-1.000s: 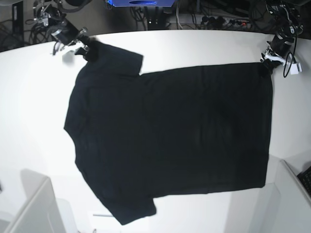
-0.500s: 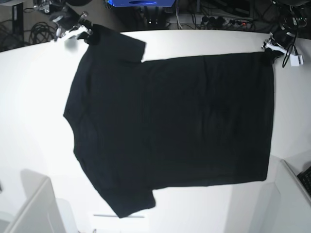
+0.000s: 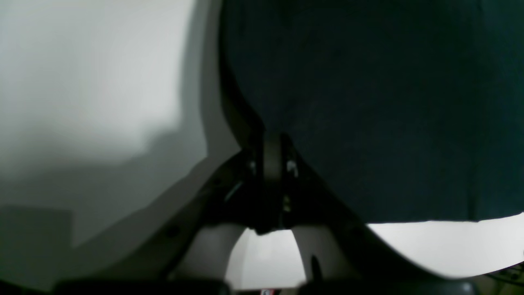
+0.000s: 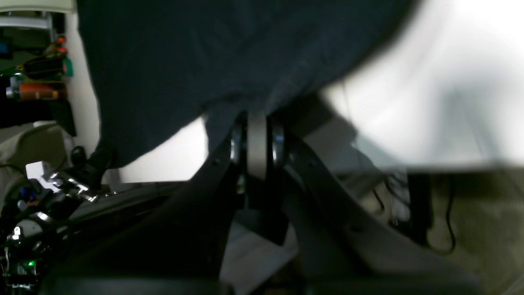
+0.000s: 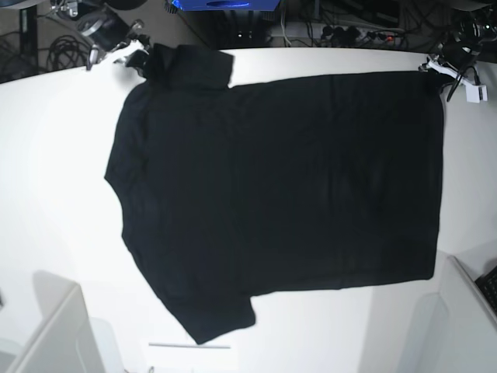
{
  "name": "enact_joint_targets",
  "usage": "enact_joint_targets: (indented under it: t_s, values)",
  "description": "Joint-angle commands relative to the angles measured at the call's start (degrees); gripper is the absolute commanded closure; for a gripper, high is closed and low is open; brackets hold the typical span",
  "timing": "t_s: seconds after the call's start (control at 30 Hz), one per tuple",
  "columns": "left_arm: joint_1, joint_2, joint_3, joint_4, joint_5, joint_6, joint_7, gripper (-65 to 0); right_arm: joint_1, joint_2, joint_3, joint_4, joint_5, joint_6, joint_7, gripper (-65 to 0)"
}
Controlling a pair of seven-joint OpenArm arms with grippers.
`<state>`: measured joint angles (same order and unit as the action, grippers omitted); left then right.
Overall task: Fold the T-shirt properly
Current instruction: 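Drag the shirt toward the robot with both grippers, folding the sleeve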
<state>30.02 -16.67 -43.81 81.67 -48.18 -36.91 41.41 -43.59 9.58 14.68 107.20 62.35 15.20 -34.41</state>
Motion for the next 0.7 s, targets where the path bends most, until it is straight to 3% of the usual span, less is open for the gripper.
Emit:
enact_joint_targets:
  t_s: [0.0, 0.17, 0.27, 0.43, 0.53, 0.67]
  values:
    - [0.4, -1.0, -0.5, 1.4, -1.0, -0.2, -0.7, 0.0, 0.1, 0.4, 0.3, 1.5, 1.0, 0.4, 0.8, 0.0]
    - [-3.1, -0.9, -1.0, 3.2, -1.1, -0.1, 6.5, 0.0, 3.2, 0.7, 0.2, 1.8, 1.0, 0.3, 0.7, 0.0]
    - [-4.4, -0.9, -1.1, 3.4, -1.0, -0.1, 7.2, 0.0, 5.6, 0.7, 0.2, 1.8, 1.0, 0.1, -0.4, 0.0]
    - [-6.1, -0.9, -1.0, 3.2, -1.0, 0.0, 7.3, 0.0, 11.5, 0.7, 0.2, 1.8, 1.0, -5.2, -5.9, 0.0]
    - [-7.3, -0.9, -1.0, 3.4, -0.9, 0.1, 7.3, 0.0, 15.2, 0.7, 0.2, 1.7, 1.0, -6.8, -8.2, 0.0]
    - [-9.3, -0.9, -0.7, 3.4, -0.8, 4.0, 7.3, 0.0, 20.0, 0.7, 0.2, 1.3, 1.0, -9.6, -10.7, 0.0]
